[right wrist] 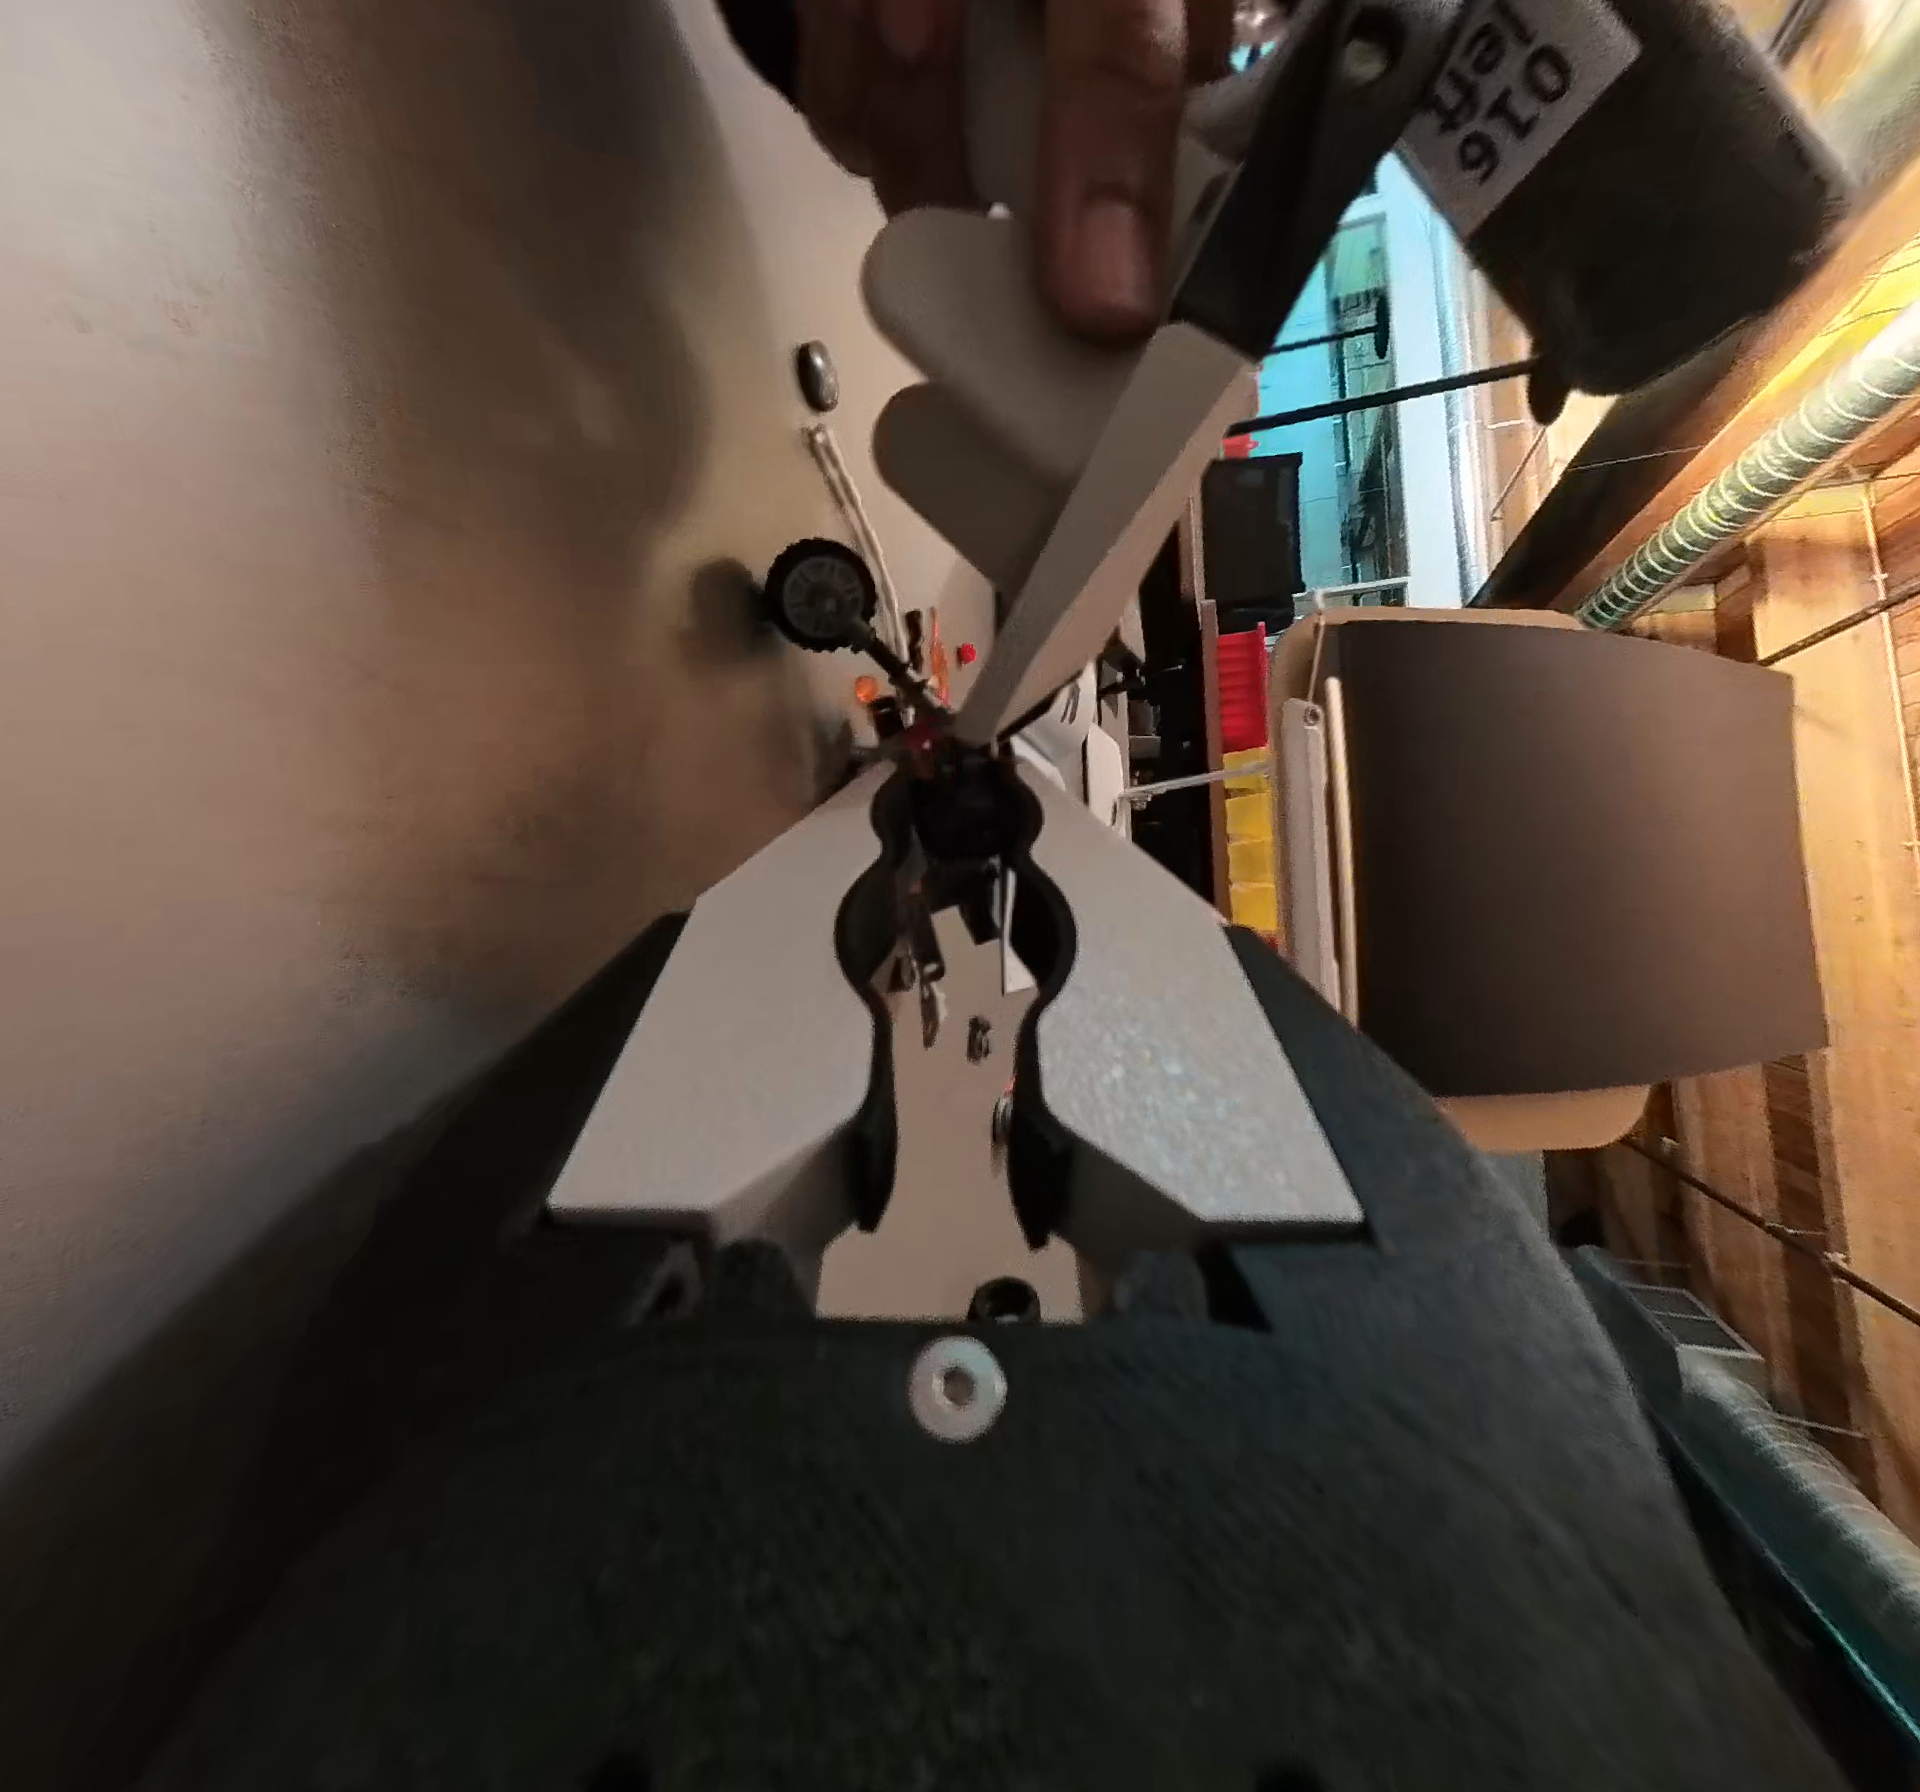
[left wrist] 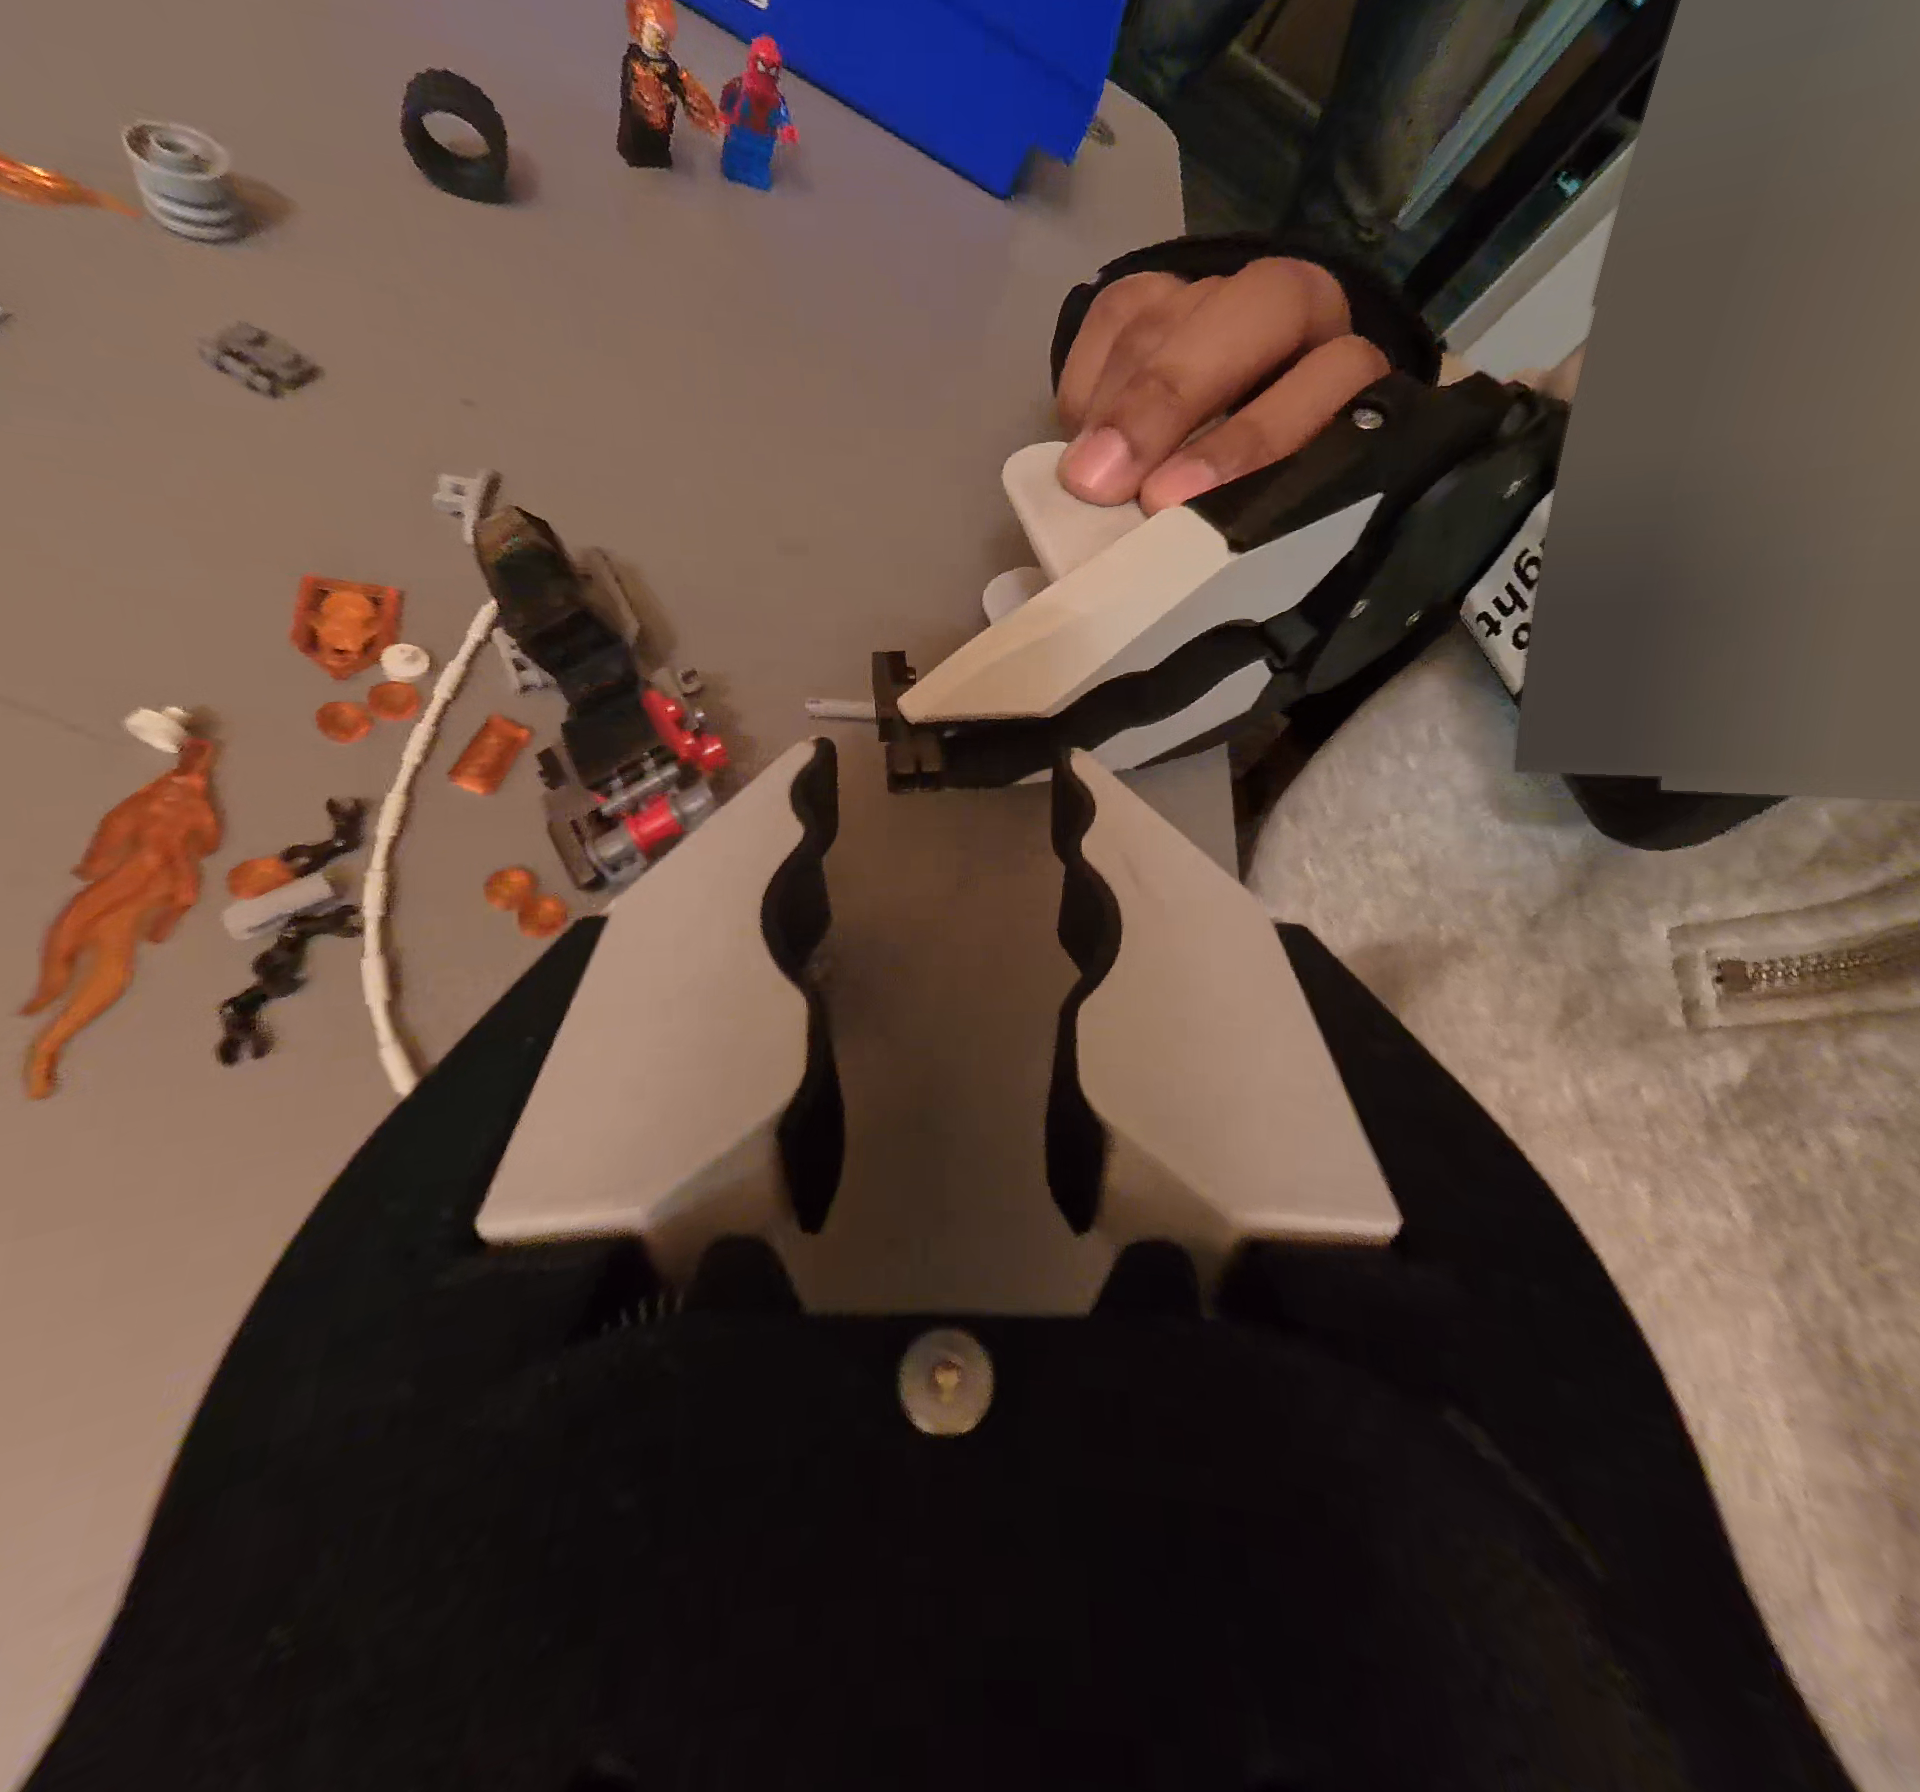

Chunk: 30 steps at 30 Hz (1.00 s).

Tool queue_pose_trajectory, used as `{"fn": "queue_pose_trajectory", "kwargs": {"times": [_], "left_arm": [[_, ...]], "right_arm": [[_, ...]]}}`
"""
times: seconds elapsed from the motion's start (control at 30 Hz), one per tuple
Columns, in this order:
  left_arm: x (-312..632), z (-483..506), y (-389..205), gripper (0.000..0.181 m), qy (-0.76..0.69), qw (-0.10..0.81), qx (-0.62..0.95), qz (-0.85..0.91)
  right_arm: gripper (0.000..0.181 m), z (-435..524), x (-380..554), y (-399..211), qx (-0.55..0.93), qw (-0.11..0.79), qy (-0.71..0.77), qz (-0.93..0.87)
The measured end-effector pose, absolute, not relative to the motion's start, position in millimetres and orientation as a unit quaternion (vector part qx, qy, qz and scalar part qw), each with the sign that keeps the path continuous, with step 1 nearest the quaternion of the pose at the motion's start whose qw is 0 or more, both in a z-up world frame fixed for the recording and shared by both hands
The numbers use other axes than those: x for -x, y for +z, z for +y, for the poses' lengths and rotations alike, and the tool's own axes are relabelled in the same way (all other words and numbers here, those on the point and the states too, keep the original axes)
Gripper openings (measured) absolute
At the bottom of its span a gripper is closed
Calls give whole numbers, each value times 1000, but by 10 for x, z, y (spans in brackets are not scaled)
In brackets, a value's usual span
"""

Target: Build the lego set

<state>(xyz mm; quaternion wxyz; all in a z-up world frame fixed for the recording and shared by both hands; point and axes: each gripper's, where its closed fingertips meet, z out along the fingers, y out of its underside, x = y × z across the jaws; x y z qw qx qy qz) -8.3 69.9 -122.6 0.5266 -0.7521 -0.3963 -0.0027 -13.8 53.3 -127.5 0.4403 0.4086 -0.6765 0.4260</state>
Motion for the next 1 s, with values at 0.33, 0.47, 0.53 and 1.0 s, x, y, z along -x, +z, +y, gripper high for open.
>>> {"fn": "queue_pose_trajectory", "kwargs": {"times": [0.33, 0.47, 0.53, 1.0], "left_arm": [[71, 728, -1154, 9, 37, 542, 743, -391], [170, 605, -1155, 8, 117, 525, 745, -395], [203, 571, -1127, 9, 151, 525, 741, -390], [347, 553, -1069, 9, 70, 598, 620, -504]], "right_arm": [[13, 584, 59, -1137, -339, 389, 485, -706], [16, 656, 131, -1027, -244, 308, 540, -744], [19, 690, 203, -964, -170, 239, 572, -766], [30, 636, 371, -1069, -121, 264, 530, -797]]}}
